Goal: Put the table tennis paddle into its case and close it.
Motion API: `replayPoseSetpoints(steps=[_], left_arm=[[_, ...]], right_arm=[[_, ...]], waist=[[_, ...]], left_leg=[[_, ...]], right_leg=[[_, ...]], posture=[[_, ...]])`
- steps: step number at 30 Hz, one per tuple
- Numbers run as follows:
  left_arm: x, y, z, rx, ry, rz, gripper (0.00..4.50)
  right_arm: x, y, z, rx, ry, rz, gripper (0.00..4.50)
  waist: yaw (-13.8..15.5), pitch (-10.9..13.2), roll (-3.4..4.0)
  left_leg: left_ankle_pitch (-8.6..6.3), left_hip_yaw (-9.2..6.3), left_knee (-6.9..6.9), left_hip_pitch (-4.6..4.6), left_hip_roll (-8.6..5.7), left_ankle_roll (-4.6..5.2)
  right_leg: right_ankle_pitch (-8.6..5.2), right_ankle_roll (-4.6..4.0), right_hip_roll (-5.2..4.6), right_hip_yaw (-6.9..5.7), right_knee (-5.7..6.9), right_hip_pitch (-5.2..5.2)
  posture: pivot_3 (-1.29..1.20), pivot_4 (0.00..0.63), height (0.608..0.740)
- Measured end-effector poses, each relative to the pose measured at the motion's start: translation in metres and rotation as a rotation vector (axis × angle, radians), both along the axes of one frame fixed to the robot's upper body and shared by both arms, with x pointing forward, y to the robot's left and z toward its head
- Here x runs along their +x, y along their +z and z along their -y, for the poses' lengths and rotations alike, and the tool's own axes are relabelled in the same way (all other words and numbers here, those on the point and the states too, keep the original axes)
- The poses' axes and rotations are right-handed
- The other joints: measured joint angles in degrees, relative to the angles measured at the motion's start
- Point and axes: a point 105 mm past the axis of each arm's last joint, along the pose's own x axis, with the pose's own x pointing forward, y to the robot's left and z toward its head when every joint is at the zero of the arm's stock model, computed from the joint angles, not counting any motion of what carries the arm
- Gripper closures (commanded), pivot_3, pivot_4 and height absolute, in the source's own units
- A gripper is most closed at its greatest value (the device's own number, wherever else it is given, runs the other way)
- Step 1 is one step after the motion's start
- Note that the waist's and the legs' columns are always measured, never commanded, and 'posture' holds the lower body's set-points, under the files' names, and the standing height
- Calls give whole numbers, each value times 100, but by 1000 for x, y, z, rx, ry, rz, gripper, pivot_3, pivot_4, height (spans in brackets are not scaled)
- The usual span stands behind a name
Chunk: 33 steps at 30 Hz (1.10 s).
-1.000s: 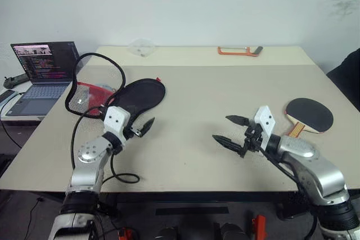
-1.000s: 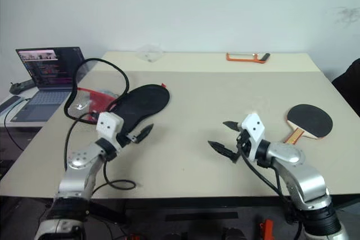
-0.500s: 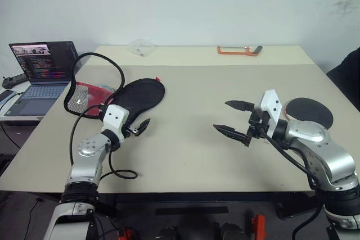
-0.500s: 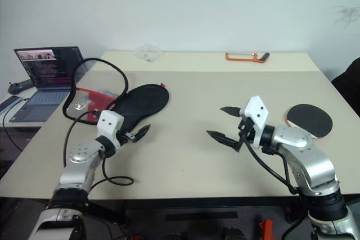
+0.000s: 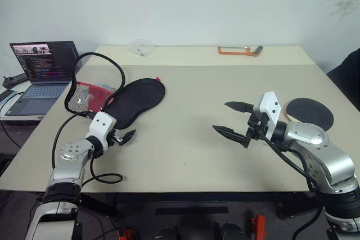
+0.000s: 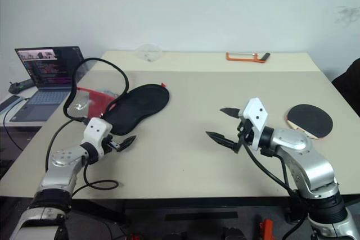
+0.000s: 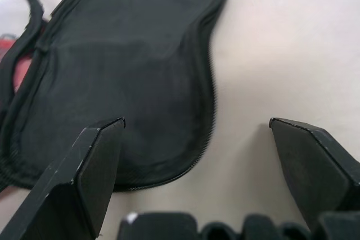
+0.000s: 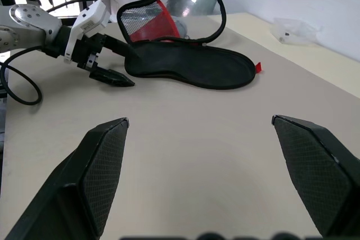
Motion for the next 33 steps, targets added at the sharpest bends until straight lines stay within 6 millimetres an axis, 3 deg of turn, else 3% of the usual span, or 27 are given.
replayPoseSetpoints(steps=[8, 11, 22, 26, 33], left_arm=[[9, 3, -9, 45, 23, 22, 15], [10, 1, -8, 48, 16, 22, 549], [1, -10, -9, 73, -34, -4, 4472], [-2, -10, -16, 89, -20, -4, 4472], [0, -9, -13, 71, -11, 7, 4472]], right_arm=[[0, 0, 0, 1, -4, 2, 0], [1, 0, 0, 0, -6, 2, 0], [3, 3, 5, 6, -35, 11, 0], [4, 5, 8, 11, -53, 12, 0], [6, 7, 12, 20, -74, 11, 0]], waist=[[-2, 0, 0], [-4, 0, 0], [-37, 0, 0], [-63, -1, -1], [-63, -1, 0]], left_leg=[[0, 1, 0, 1, -1, 0], [0, 1, 0, 1, -1, 0], [0, 4, 0, 6, 1, 1], [-1, 7, -1, 10, 3, 1], [0, 7, 0, 10, 1, 1]], right_leg=[[0, 0, 0, 1, 3, 0], [0, 0, 0, 1, 5, 0], [0, 0, 0, 7, 8, -1], [0, 0, 0, 12, 9, -1], [0, 0, 1, 11, 11, -1]], posture=[[0, 150, 740], [0, 150, 740], [0, 150, 740], [0, 150, 740], [0, 150, 740]])
